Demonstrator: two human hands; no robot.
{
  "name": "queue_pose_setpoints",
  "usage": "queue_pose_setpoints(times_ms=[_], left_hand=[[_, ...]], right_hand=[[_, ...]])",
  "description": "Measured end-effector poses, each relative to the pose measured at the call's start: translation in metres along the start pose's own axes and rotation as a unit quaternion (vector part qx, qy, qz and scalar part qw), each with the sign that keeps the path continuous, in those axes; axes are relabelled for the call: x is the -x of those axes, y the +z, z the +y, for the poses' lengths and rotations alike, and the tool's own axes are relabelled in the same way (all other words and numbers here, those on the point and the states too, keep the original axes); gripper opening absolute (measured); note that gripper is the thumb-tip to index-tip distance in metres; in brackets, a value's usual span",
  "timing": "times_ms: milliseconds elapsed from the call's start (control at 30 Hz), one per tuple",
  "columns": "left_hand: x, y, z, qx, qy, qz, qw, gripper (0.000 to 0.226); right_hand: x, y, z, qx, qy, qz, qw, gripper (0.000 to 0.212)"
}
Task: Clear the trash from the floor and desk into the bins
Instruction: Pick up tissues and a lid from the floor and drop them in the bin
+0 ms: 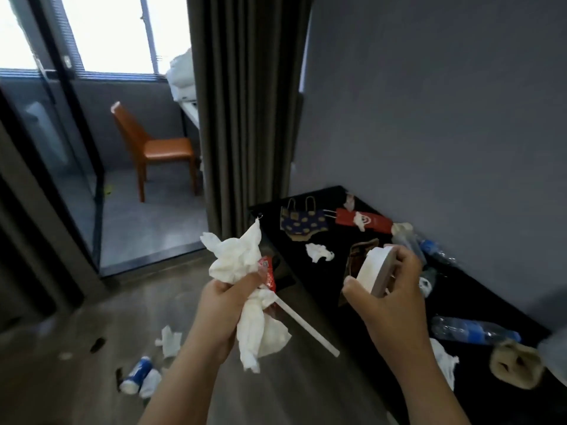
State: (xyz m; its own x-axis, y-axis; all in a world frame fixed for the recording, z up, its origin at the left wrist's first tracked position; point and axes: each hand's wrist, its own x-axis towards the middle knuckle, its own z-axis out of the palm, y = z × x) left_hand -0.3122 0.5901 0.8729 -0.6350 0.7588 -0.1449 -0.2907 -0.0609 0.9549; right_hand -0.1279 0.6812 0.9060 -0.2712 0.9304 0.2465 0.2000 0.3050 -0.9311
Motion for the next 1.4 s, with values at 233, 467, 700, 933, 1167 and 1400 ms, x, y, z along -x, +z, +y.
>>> queue_pose_setpoints(times_ms=[233, 467, 700, 933, 1167, 1400], left_hand=[[0.062, 0.019, 0.029, -0.011, 0.003, -0.165, 0.986, 0.028], [0.126, 0.09, 0.023, -0.032, -0.026, -0.293, 0.955, 0.02], [0.228, 0.173, -0.007, -0.044, -0.056, -0.406, 0.911, 0.015], [0.42, 0.271, -0.056, -0.033, -0.061, -0.55, 0.833, 0.01], [0.642, 0.328, -0.097, -0.029, -0.105, -0.68, 0.725, 0.006], [0.79, 0.374, -0.148, -0.07, -0.129, -0.769, 0.622, 0.016]], right_hand=[[0.09, -0.051, -0.039, 0.005, 0.034, 0.149, 0.988, 0.07], [0.17, -0.131, -0.058, 0.051, 0.057, 0.291, 0.954, 0.062], [0.275, -0.228, -0.068, 0.101, 0.091, 0.409, 0.902, 0.066], [0.45, -0.355, -0.077, 0.151, 0.112, 0.559, 0.808, 0.068], [0.64, -0.456, -0.099, 0.192, 0.136, 0.672, 0.702, 0.069], [0.762, -0.521, -0.086, 0.175, 0.159, 0.75, 0.618, 0.066]])
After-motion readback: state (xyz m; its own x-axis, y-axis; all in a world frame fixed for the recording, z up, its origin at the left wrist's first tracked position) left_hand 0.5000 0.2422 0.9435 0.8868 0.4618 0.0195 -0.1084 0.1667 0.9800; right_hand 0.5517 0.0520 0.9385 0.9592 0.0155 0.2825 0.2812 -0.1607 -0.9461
